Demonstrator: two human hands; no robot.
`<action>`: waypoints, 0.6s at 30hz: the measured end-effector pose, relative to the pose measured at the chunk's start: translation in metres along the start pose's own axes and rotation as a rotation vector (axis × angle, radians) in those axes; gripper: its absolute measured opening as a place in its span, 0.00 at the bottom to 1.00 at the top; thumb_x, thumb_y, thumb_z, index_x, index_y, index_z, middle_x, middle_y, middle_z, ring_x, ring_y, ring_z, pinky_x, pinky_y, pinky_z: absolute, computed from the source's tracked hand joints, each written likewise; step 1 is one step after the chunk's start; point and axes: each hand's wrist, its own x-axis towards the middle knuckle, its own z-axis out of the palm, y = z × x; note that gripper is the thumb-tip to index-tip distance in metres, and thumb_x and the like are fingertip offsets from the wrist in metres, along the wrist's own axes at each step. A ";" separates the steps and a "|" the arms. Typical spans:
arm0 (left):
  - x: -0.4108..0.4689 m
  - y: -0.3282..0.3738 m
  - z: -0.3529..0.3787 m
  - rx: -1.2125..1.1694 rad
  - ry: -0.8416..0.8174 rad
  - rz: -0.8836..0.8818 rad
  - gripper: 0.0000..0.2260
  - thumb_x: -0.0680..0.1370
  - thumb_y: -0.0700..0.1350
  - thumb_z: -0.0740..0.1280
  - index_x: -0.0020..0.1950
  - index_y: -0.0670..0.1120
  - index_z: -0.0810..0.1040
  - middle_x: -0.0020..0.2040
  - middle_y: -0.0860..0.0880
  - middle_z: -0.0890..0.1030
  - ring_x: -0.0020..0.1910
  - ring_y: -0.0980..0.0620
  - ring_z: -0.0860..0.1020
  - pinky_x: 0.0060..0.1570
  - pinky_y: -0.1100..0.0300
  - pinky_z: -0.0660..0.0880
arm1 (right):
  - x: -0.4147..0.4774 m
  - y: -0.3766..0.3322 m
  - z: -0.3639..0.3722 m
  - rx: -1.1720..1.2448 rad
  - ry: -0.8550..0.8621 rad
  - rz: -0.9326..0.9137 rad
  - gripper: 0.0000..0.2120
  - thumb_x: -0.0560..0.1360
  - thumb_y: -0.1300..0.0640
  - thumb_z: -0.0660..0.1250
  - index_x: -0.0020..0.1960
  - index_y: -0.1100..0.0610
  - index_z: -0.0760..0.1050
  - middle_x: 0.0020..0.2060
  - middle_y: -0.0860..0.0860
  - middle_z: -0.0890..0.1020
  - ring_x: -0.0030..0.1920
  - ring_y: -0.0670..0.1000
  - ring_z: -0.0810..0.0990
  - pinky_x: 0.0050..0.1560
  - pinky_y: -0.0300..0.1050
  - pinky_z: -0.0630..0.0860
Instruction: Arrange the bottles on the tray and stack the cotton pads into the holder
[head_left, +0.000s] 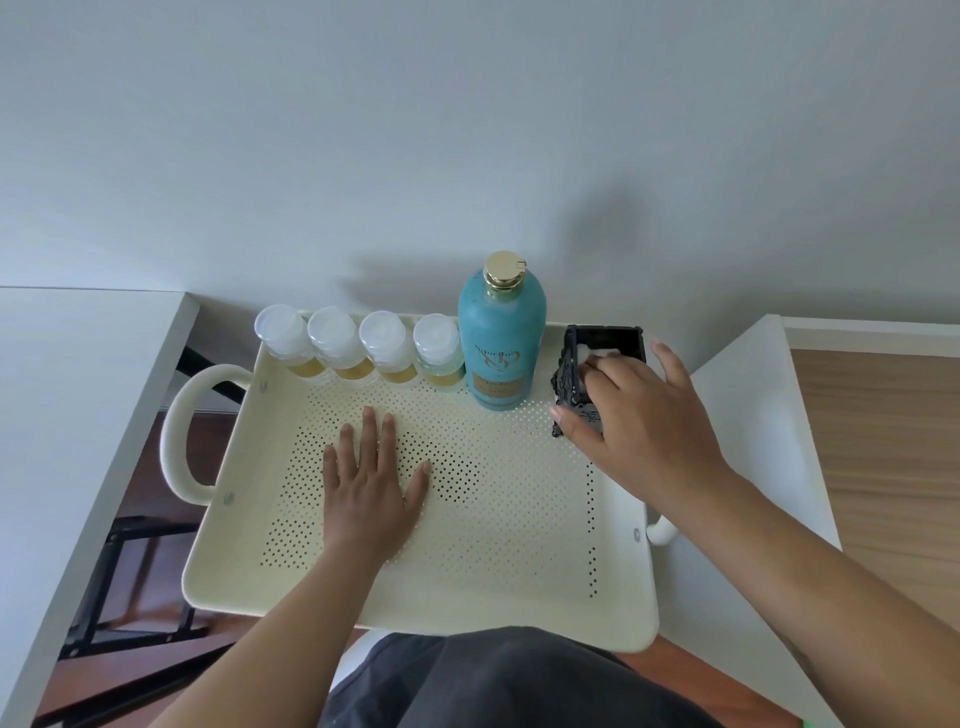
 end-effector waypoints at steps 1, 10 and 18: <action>0.000 0.000 0.000 -0.001 0.002 0.000 0.37 0.77 0.69 0.39 0.80 0.50 0.42 0.82 0.49 0.44 0.80 0.43 0.46 0.77 0.45 0.43 | 0.001 0.000 -0.001 0.000 -0.003 0.000 0.26 0.77 0.38 0.53 0.53 0.57 0.78 0.47 0.49 0.82 0.52 0.52 0.79 0.71 0.59 0.61; -0.002 0.002 -0.002 -0.009 0.014 -0.005 0.37 0.77 0.69 0.39 0.80 0.51 0.43 0.81 0.49 0.43 0.80 0.44 0.46 0.77 0.45 0.43 | 0.002 -0.002 -0.008 0.068 0.006 0.034 0.24 0.77 0.38 0.54 0.53 0.56 0.78 0.51 0.47 0.82 0.55 0.50 0.79 0.71 0.57 0.60; -0.002 0.001 -0.001 0.004 0.007 -0.017 0.36 0.77 0.69 0.40 0.80 0.52 0.42 0.81 0.50 0.43 0.80 0.45 0.45 0.77 0.46 0.42 | -0.012 -0.008 -0.057 0.424 0.194 0.101 0.17 0.76 0.47 0.64 0.55 0.58 0.81 0.54 0.50 0.83 0.55 0.53 0.80 0.61 0.48 0.72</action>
